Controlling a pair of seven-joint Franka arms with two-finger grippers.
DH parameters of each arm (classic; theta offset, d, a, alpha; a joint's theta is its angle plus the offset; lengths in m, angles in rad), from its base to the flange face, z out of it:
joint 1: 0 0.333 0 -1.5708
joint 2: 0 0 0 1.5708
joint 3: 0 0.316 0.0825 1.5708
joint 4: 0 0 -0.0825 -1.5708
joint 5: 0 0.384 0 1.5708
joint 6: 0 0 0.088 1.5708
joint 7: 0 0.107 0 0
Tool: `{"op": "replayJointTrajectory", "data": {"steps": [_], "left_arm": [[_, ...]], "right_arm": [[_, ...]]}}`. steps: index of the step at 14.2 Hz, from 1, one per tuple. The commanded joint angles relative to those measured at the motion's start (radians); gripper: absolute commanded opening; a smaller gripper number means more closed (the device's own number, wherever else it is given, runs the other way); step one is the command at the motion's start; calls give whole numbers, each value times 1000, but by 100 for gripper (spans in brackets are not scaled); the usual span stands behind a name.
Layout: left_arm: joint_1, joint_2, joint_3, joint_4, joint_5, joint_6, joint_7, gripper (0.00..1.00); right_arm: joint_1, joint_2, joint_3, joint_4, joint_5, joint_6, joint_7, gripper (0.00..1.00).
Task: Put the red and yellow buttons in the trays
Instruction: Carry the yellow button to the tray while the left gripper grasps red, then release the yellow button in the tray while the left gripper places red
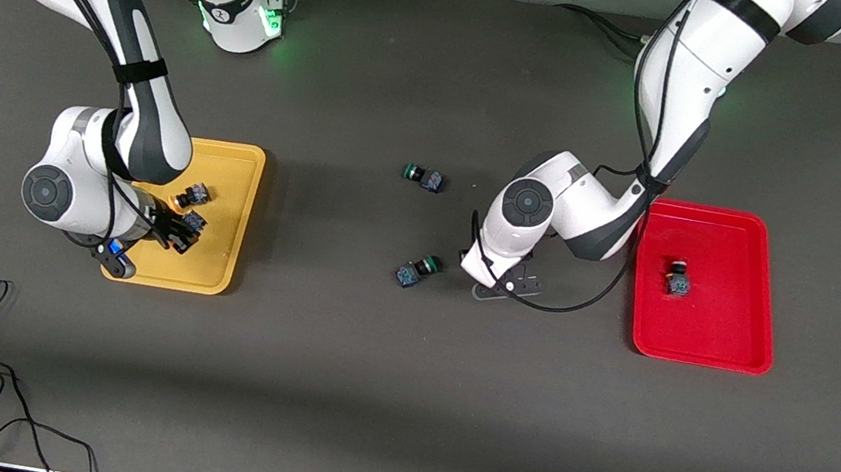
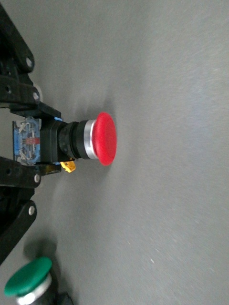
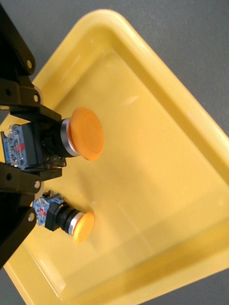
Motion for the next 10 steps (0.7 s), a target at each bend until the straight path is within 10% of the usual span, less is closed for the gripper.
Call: {"op": "replayJointTrajectory", "data": {"steps": [1,5,10], "left_arm": [[-8,-122,13,77,5,-211,-18,16],[95,-259,10,137,-63,-434,127,13],[403,-487,12,-120,-80,-503,639,13]], "right_arm": [[5,-3,-10,-4,20,16,-26,99],[6,-74,-11,37,20,-59,-32,100],[38,-248,-8,114,6,-118,-58,100]]}}
